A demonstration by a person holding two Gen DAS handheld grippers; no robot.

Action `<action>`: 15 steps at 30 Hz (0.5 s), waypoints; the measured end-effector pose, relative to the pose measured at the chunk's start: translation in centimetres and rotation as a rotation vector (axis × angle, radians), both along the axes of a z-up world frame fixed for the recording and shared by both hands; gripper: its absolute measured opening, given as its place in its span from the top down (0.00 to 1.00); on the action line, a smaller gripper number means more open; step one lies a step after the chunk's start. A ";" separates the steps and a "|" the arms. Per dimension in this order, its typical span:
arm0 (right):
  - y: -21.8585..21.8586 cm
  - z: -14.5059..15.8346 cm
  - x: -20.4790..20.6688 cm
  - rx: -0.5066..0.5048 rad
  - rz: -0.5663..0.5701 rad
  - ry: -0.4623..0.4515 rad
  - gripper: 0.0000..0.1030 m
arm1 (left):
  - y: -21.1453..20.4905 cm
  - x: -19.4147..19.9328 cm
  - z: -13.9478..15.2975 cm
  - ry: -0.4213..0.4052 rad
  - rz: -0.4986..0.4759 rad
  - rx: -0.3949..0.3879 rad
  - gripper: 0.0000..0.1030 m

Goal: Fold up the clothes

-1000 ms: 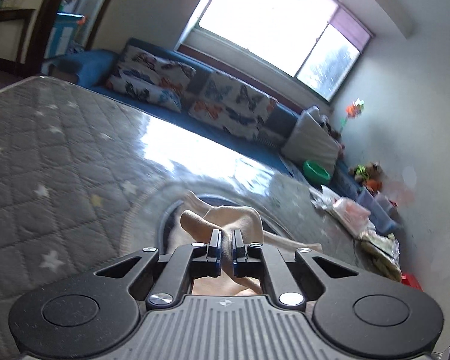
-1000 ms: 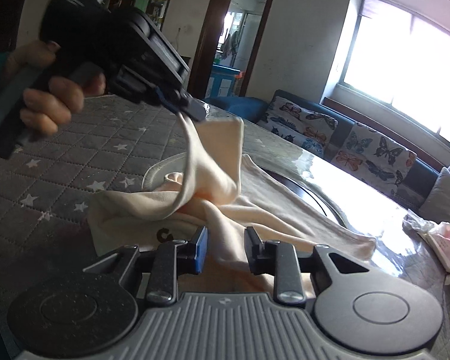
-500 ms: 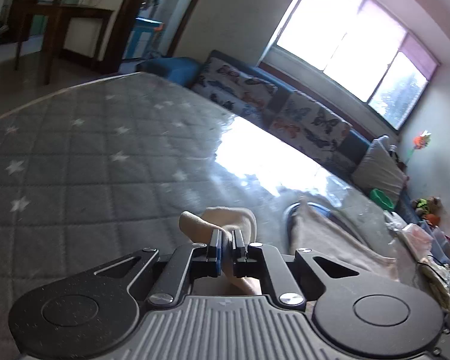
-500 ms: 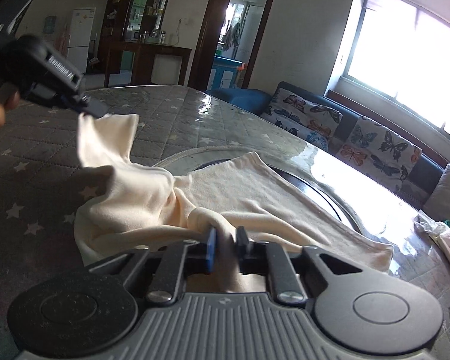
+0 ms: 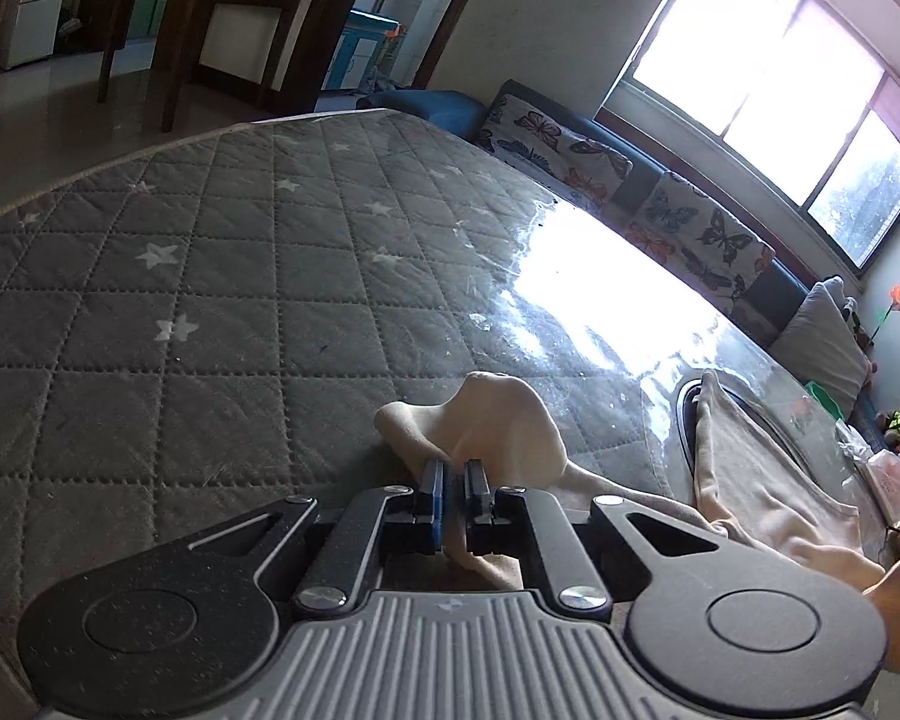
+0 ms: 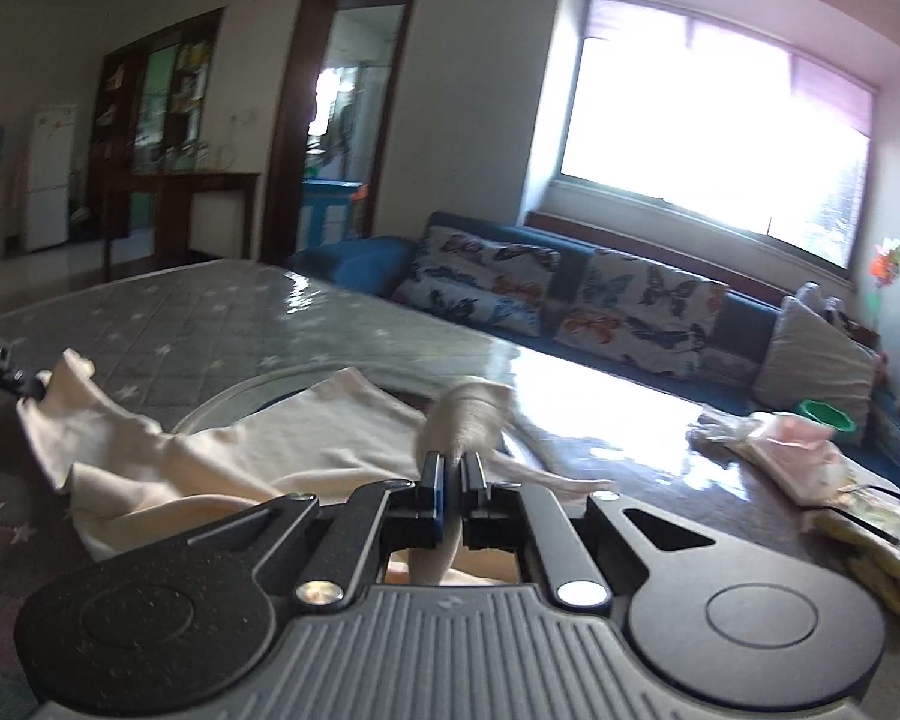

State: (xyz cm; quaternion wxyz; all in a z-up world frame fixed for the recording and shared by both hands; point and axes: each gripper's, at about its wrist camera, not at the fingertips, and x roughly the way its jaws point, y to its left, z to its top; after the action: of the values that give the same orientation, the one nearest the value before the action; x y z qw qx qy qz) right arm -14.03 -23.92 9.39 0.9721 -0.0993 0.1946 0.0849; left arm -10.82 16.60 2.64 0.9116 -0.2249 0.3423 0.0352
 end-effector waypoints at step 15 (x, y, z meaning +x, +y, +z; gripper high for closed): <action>-10.8 -1.5 -3.1 0.015 -0.396 0.016 0.96 | 0.1 0.7 -0.2 0.023 -0.014 0.029 0.93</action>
State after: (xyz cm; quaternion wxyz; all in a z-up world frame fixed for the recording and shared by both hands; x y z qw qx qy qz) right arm -17.11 -34.75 7.92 0.9690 -0.0512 0.2172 -0.1059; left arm -10.15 16.75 2.44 0.9110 -0.2089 0.3538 0.0364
